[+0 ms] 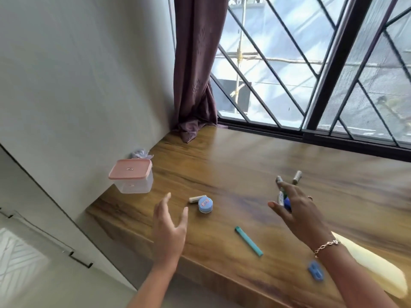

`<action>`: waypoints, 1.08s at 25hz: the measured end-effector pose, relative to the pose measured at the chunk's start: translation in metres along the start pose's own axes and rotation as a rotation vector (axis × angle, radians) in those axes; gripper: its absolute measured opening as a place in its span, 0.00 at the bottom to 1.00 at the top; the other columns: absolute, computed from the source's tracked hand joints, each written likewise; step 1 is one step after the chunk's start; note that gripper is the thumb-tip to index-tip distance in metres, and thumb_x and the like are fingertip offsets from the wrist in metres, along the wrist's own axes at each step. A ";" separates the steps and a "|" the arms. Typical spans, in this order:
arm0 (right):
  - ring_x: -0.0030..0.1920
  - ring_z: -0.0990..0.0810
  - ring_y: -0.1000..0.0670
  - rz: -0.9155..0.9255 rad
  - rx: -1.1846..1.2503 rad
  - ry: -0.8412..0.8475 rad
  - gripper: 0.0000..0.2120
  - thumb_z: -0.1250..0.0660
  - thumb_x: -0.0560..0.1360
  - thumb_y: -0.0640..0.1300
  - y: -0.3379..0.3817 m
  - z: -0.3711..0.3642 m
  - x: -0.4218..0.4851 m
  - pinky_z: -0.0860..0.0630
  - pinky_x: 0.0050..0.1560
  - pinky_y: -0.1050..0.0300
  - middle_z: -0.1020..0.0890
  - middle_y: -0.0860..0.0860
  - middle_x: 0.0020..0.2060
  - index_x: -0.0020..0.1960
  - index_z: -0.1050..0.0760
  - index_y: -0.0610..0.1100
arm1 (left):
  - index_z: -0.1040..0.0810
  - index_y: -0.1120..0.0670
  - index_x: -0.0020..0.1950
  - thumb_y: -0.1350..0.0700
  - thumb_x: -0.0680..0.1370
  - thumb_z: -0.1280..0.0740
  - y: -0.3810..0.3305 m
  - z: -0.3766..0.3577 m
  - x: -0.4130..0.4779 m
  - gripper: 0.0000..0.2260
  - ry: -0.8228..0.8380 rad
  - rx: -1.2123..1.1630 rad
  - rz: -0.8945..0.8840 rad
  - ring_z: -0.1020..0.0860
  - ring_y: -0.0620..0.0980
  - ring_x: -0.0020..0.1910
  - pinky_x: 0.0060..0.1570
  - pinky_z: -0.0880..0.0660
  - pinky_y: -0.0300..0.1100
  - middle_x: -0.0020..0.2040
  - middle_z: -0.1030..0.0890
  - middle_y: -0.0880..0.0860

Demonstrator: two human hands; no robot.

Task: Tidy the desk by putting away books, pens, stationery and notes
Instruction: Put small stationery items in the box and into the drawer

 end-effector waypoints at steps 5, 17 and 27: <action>0.63 0.27 0.43 0.088 -0.001 0.064 0.27 0.34 0.73 0.51 0.081 -0.047 0.037 0.30 0.61 0.51 0.27 0.46 0.65 0.70 0.36 0.46 | 0.36 0.61 0.71 0.56 0.73 0.30 0.070 0.060 0.046 0.29 -0.257 -0.020 0.257 0.31 0.60 0.66 0.63 0.31 0.53 0.68 0.30 0.61; 0.63 0.30 0.42 0.592 -0.228 0.455 0.39 0.29 0.68 0.57 0.292 -0.166 0.122 0.30 0.60 0.51 0.31 0.44 0.66 0.70 0.40 0.41 | 0.42 0.55 0.74 0.43 0.57 0.23 0.155 0.054 0.148 0.50 0.274 -0.246 0.233 0.34 0.49 0.70 0.70 0.36 0.50 0.71 0.32 0.54; 0.60 0.29 0.43 0.601 -0.363 0.541 0.37 0.26 0.66 0.53 0.314 -0.211 0.136 0.31 0.54 0.55 0.30 0.44 0.63 0.68 0.38 0.41 | 0.33 0.52 0.68 0.47 0.57 0.22 0.143 0.039 0.172 0.42 0.492 -0.395 0.149 0.26 0.46 0.62 0.65 0.30 0.48 0.62 0.23 0.50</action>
Point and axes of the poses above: each hand's wrist, its own x-axis towards the middle knuckle, its own z-axis out of the back of the hand, y = z × x, the point moved 8 cm from there along x, towards the middle knuckle
